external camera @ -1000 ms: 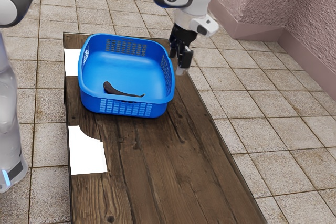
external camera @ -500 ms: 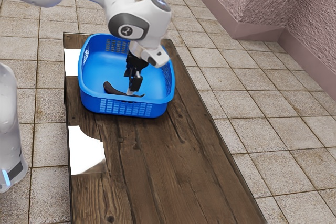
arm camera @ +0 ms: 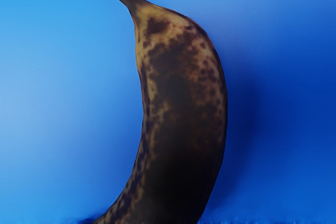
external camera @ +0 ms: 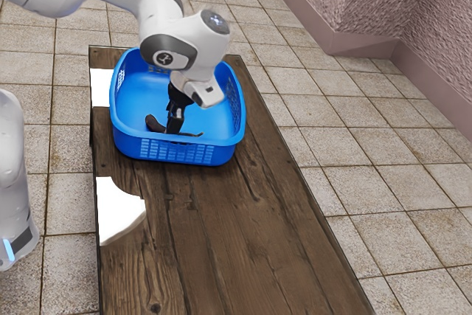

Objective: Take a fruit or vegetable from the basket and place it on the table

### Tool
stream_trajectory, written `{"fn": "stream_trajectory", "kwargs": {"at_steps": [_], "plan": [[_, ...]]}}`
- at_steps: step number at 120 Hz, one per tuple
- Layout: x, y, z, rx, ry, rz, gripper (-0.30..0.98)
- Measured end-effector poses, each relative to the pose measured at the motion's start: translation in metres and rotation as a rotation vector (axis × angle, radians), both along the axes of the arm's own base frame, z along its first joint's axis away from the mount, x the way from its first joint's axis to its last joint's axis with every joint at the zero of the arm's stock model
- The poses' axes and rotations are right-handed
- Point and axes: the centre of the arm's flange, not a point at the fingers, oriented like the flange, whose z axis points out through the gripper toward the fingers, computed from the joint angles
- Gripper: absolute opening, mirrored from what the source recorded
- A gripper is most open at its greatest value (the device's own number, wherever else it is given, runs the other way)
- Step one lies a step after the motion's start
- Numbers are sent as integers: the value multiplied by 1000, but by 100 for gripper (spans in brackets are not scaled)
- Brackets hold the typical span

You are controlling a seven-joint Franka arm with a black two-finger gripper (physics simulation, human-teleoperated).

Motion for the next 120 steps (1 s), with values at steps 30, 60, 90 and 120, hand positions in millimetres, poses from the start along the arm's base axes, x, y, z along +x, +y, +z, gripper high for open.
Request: {"fn": "stream_trajectory", "kwargs": {"at_steps": [30, 60, 90, 120], "plan": [[-5, 8, -13, -20, -43, -36, 68], [-3, 15, -22, -38, -102, -58, 68], [1, 13, -28, -46, -159, -88, 68], [4, 13, -29, -48, -179, -102, 61]]}}
